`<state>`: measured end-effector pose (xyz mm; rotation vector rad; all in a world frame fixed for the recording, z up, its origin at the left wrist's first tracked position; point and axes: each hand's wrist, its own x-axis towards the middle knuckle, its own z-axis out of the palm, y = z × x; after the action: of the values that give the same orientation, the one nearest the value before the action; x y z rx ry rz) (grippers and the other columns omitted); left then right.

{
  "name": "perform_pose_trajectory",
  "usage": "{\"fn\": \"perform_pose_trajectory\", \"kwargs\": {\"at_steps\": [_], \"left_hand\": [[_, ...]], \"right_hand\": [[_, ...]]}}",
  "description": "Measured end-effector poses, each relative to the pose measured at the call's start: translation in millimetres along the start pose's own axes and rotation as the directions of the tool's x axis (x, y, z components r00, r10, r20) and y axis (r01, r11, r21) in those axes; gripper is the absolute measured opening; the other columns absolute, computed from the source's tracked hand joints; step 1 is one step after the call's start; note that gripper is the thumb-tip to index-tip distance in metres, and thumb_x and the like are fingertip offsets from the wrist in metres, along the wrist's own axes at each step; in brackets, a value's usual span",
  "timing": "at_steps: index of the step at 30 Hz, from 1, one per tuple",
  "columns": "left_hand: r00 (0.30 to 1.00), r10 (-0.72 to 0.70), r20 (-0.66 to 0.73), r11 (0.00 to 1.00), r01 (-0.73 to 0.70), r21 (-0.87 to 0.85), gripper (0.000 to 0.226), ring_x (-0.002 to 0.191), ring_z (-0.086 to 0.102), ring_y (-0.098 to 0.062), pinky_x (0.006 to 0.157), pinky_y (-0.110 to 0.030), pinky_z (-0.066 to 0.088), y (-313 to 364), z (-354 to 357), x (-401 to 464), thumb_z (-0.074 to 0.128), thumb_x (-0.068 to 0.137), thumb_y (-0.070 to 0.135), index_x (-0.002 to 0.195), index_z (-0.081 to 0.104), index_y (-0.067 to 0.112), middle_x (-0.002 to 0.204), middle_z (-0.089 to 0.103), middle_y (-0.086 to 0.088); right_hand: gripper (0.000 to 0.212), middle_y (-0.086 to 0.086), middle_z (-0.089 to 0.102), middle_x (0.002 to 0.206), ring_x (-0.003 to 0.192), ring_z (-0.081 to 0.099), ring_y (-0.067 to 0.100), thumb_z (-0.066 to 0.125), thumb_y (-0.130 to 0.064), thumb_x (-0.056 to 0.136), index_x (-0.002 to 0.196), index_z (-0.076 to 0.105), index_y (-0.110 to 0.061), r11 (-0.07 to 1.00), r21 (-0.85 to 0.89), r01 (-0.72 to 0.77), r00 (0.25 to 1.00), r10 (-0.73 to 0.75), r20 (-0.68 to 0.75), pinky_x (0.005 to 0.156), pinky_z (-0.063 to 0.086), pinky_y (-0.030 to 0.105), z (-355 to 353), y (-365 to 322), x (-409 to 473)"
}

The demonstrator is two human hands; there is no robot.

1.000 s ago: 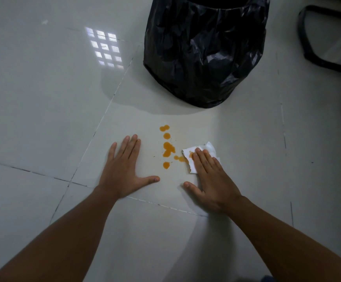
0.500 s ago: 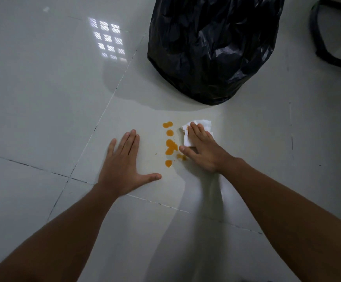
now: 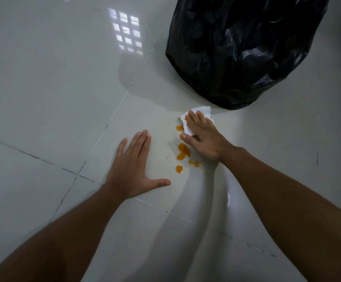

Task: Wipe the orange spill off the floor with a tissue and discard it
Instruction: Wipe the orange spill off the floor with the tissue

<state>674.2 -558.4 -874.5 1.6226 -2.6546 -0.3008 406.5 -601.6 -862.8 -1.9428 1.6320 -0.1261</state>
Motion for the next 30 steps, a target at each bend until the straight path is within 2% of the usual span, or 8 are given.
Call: {"fn": "perform_pose_trajectory", "kwargs": {"at_steps": [10,18,26,30], "left_hand": [[1.0,0.002,0.027,1.0,-0.002,0.001,0.136,0.156,0.011,-0.023,0.124,-0.055,0.014,3,-6,-3,0.028,0.062,0.102,0.157,0.015,0.005,0.169,0.013,-0.009],[0.998,0.026,0.065,1.0,-0.025,-0.018,0.145,0.157,-0.002,-0.019,0.126,-0.053,0.006,-2,-6,-3,0.027,0.055,0.105,0.158,0.008,0.005,0.17,0.002,-0.008],[0.995,0.059,0.076,0.998,-0.058,-0.014,0.147,0.156,-0.009,-0.016,0.127,-0.049,0.001,-7,-5,-8,0.028,0.053,0.107,0.158,0.001,0.008,0.17,-0.004,-0.006],[0.995,0.067,0.075,0.998,-0.066,-0.021,0.146,0.156,-0.008,-0.016,0.127,-0.049,0.002,-9,-5,-10,0.03,0.054,0.105,0.159,0.002,0.008,0.17,-0.004,-0.005]], "right_hand": [[0.078,-0.007,-0.004,0.168,0.153,-0.013,0.011,0.034,-0.06,0.099,0.16,0.005,-0.02,1.0,0.007,0.015,0.999,-0.015,0.031,0.122,-0.007,0.032,-1,-17,-5],[0.078,-0.006,-0.002,0.168,0.153,-0.013,0.011,0.038,-0.058,0.099,0.16,0.009,-0.018,0.995,-0.009,0.102,0.992,-0.101,0.07,0.119,-0.009,0.027,15,-43,-19],[0.065,-0.004,0.008,0.168,0.154,-0.005,0.015,0.039,-0.045,0.103,0.159,0.018,-0.019,0.982,-0.029,0.188,0.977,-0.184,0.11,0.125,0.0,0.035,25,-51,-40],[0.065,-0.004,0.014,0.167,0.155,-0.001,0.014,0.043,-0.046,0.102,0.158,0.023,-0.019,0.967,-0.025,0.255,0.964,-0.252,0.087,0.126,0.003,0.036,33,-47,-60]]}}
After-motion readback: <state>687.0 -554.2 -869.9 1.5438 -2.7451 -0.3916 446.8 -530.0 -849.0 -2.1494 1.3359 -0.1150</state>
